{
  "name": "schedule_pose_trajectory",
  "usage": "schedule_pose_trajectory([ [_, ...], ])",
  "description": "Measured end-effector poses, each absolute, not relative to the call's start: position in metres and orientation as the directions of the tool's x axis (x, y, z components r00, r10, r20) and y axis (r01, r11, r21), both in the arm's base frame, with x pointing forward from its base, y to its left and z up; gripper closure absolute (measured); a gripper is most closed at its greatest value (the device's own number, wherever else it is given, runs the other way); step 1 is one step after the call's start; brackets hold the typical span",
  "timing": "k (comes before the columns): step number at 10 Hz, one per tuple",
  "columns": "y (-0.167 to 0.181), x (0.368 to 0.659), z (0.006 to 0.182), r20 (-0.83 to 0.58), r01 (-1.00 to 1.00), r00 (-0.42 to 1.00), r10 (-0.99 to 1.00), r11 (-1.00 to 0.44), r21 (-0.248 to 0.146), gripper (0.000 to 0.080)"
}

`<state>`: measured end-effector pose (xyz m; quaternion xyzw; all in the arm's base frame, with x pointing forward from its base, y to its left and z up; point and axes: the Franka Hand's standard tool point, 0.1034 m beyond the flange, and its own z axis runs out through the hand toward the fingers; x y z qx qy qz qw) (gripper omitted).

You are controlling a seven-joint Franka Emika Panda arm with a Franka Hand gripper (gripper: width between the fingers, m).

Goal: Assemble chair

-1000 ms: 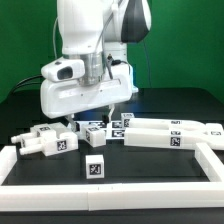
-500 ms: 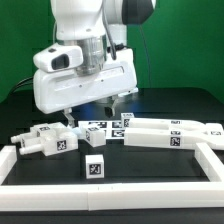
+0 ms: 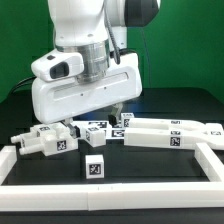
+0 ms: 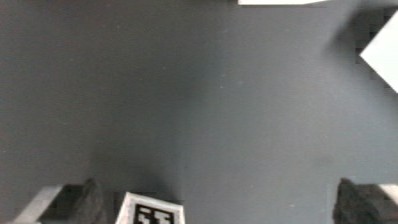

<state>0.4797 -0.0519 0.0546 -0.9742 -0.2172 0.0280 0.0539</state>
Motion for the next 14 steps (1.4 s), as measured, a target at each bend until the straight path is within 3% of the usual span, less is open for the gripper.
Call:
schedule_pose_trajectory([
  [3, -0.043, 0.507, 0.031, -0.021, 0.316, 0.947, 0.321, -0.942, -0.114, 0.015],
  [7, -0.069, 0.504, 0.008, -0.005, 0.34, 0.939, 0.344, -0.932, -0.125, 0.015],
  [9, -0.072, 0.499, 0.008, -0.05, 0.334, 0.937, 0.346, -0.928, -0.168, 0.015],
  [12, -0.07, 0.503, 0.009, -0.043, 0.316, 0.944, 0.326, -0.935, -0.159, 0.015],
  [14, -0.066, 0.538, 0.019, -0.021, 0.215, 0.975, 0.22, -0.966, -0.146, 0.015],
])
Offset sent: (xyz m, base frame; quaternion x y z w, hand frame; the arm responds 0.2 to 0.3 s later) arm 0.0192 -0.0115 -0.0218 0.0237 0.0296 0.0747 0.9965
